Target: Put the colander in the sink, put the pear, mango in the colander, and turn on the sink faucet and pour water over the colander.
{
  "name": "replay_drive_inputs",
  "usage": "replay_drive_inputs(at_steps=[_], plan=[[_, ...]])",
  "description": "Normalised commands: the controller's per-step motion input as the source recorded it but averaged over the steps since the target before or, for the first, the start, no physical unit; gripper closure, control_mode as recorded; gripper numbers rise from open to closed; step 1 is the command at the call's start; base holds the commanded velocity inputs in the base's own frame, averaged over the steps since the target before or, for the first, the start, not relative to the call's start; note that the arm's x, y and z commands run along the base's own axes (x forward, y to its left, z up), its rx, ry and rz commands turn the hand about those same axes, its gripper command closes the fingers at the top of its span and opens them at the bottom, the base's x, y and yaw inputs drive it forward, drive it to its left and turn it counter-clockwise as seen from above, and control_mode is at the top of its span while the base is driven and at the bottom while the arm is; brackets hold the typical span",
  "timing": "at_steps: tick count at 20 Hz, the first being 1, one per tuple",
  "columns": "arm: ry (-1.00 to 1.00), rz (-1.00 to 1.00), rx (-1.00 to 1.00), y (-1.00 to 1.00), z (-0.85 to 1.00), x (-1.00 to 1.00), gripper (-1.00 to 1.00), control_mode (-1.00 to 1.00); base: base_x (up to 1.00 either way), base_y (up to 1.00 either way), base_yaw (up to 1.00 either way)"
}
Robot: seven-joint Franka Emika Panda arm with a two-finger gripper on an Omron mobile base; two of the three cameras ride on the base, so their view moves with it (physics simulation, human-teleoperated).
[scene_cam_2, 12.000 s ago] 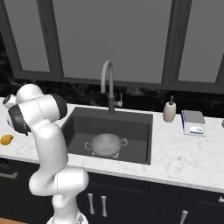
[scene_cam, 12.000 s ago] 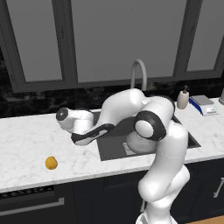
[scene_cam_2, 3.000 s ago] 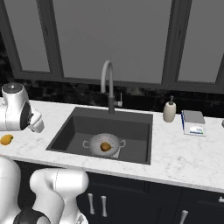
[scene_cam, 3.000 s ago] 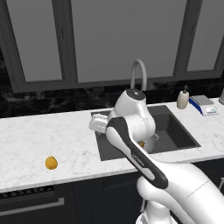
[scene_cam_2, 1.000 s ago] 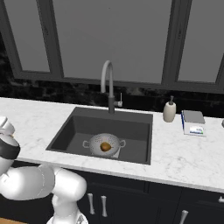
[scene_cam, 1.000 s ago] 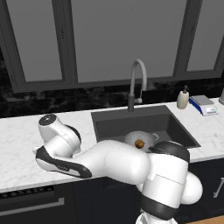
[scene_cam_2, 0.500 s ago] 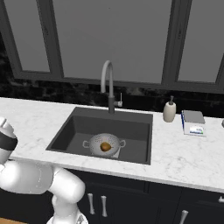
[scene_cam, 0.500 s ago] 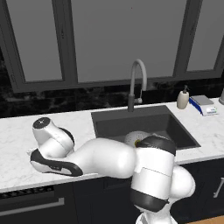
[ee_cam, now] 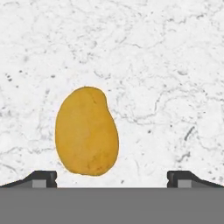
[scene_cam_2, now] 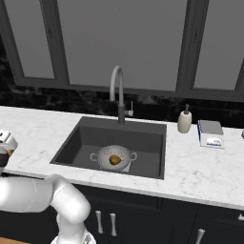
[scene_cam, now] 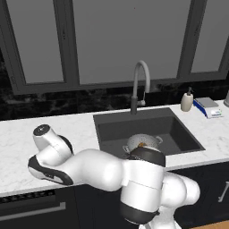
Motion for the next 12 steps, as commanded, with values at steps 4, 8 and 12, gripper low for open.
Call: replay_drive_inputs(at_steps=[4,8,12], plan=[[-0.03,0.07,0.0,0.02,-0.29,0.31,-1.0,-1.0,0.0,0.0,0.0],[-0.08,0.08,0.0,0.12,-0.25,0.24,-1.0,-1.0,0.0,0.0,0.0],[-0.13,0.09,0.0,0.25,-0.17,0.14,-1.0,-1.0,0.0,0.0,0.0]])
